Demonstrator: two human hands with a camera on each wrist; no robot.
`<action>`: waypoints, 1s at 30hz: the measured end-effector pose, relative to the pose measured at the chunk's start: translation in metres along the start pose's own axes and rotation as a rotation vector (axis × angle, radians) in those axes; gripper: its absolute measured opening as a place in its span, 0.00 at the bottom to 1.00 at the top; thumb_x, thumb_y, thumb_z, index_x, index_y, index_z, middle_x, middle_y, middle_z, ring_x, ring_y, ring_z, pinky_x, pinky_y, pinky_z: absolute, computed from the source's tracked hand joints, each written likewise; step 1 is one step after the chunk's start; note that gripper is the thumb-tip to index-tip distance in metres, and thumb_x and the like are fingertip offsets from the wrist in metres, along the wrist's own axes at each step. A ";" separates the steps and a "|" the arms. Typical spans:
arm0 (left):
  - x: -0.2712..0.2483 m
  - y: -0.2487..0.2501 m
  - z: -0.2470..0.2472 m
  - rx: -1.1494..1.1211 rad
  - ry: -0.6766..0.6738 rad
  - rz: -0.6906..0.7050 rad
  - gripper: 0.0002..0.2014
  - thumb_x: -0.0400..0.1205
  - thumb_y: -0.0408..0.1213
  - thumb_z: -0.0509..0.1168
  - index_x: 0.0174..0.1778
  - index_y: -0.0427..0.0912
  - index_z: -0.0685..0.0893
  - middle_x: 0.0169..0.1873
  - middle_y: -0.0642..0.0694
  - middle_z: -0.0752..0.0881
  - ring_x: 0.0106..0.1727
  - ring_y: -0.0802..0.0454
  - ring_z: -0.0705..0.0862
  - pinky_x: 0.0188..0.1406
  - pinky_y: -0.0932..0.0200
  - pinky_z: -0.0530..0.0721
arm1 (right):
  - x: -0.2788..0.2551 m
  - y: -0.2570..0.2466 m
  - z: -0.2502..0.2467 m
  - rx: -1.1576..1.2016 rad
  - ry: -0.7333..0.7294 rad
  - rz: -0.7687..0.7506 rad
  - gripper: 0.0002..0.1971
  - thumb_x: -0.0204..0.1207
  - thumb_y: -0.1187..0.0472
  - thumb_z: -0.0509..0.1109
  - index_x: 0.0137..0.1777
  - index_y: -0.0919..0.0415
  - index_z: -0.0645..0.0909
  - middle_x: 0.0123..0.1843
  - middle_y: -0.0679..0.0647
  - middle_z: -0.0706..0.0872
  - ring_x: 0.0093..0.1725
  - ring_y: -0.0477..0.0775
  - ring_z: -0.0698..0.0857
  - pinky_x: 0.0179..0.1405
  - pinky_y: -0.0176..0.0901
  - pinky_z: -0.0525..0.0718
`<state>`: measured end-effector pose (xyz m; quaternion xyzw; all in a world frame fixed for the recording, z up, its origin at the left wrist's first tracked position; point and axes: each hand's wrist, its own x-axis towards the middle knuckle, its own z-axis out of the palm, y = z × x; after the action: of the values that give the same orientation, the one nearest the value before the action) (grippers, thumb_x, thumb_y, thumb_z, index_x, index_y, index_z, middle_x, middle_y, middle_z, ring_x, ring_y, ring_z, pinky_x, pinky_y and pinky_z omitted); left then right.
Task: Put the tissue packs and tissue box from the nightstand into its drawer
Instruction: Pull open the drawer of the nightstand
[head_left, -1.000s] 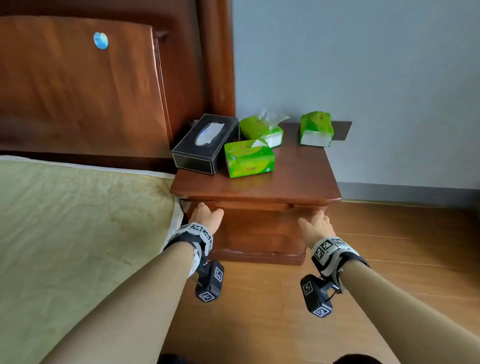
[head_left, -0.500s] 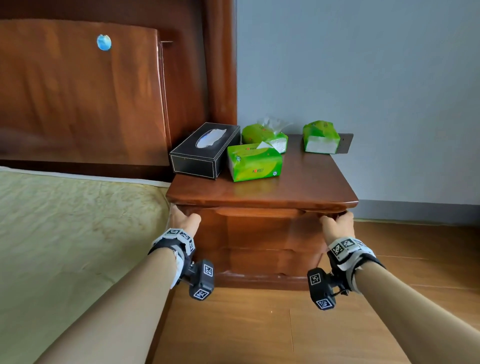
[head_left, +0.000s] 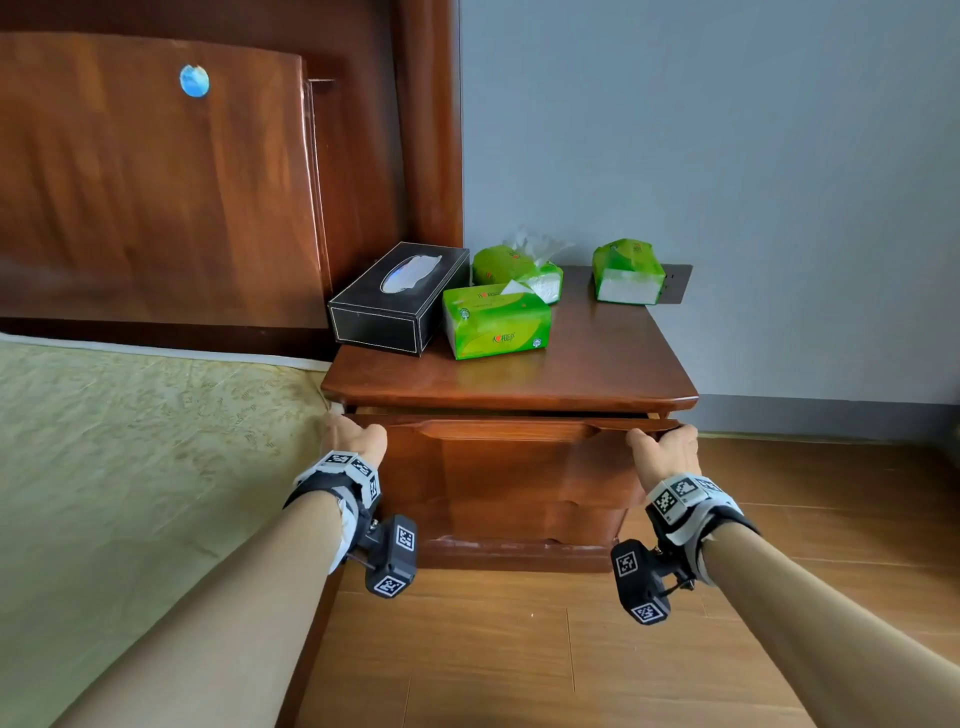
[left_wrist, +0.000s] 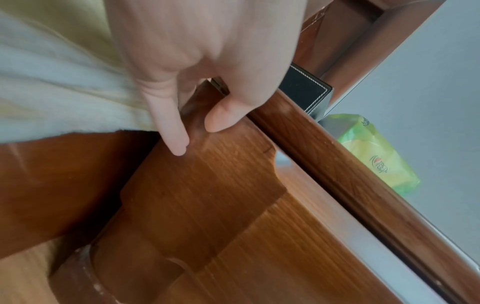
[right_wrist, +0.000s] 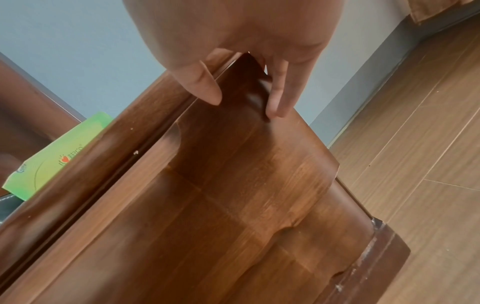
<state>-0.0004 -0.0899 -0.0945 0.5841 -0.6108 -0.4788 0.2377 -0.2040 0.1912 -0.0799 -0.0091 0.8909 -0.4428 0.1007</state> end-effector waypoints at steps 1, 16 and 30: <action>-0.003 -0.001 -0.003 -0.003 0.000 0.004 0.38 0.75 0.22 0.56 0.83 0.44 0.57 0.80 0.35 0.65 0.75 0.27 0.73 0.68 0.30 0.79 | -0.002 0.002 -0.002 -0.014 -0.003 -0.003 0.33 0.74 0.53 0.68 0.73 0.70 0.63 0.74 0.68 0.72 0.65 0.72 0.79 0.63 0.59 0.76; -0.056 0.011 -0.022 1.012 -0.038 0.719 0.20 0.76 0.34 0.66 0.64 0.47 0.79 0.60 0.44 0.83 0.62 0.41 0.81 0.59 0.48 0.80 | -0.039 0.002 -0.009 -0.687 0.058 -0.649 0.26 0.70 0.54 0.68 0.70 0.53 0.76 0.66 0.55 0.80 0.68 0.61 0.75 0.69 0.54 0.74; -0.065 0.021 -0.027 1.104 -0.156 0.814 0.15 0.76 0.42 0.77 0.58 0.47 0.90 0.56 0.45 0.89 0.59 0.42 0.86 0.61 0.45 0.81 | -0.049 -0.022 -0.007 -0.895 -0.185 -0.786 0.23 0.73 0.48 0.76 0.67 0.53 0.80 0.64 0.50 0.82 0.65 0.57 0.81 0.51 0.50 0.79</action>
<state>0.0259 -0.0403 -0.0476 0.3076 -0.9512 -0.0108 0.0219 -0.1593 0.1882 -0.0497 -0.4176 0.9082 -0.0263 -0.0068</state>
